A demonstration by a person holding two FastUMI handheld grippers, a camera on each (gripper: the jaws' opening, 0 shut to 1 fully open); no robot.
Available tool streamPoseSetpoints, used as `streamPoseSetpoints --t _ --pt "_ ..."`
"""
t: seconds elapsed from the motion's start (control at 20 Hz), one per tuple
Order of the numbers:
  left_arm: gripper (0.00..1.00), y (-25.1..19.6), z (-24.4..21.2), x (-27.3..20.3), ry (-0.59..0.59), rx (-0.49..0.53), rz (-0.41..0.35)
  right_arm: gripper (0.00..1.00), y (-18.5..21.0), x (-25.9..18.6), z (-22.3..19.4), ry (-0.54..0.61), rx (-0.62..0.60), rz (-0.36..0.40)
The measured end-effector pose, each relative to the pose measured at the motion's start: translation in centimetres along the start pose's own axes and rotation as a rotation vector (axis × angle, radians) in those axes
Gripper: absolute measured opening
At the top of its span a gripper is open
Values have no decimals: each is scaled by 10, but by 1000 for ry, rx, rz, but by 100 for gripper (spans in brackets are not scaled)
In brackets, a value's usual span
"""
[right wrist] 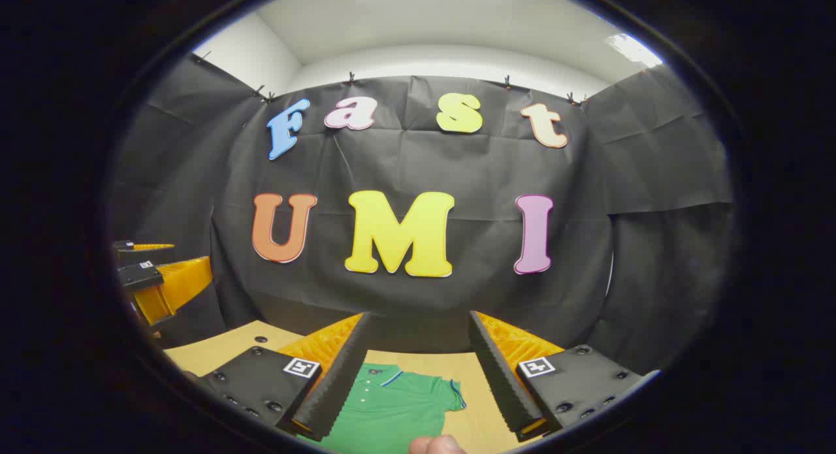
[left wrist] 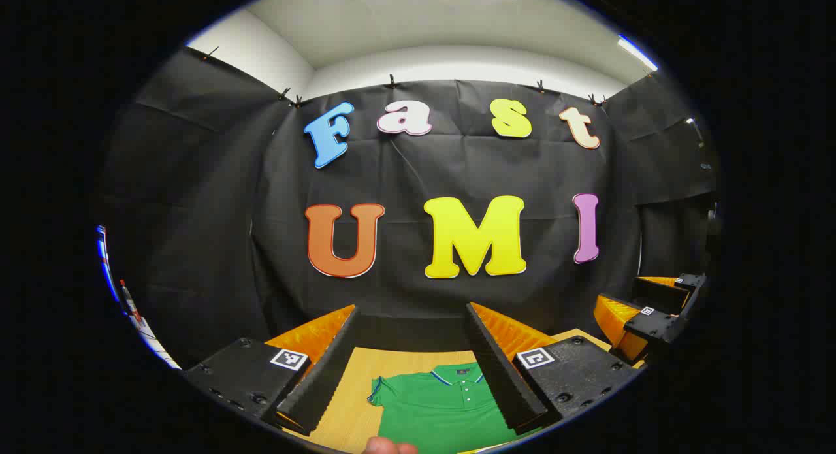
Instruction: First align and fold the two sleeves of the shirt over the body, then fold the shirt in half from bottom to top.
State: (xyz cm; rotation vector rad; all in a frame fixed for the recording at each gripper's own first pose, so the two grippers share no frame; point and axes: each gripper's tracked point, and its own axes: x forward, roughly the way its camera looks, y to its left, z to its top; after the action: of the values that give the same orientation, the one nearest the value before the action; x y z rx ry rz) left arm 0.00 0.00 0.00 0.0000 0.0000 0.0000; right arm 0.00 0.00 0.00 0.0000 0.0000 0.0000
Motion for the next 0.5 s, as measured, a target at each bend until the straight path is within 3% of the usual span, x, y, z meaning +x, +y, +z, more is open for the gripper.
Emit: streamPoseSetpoints --t 0.5 --pt "100 -5 -1 -6 5 6 -46 94 -1 -19 5 -10 2 -5"
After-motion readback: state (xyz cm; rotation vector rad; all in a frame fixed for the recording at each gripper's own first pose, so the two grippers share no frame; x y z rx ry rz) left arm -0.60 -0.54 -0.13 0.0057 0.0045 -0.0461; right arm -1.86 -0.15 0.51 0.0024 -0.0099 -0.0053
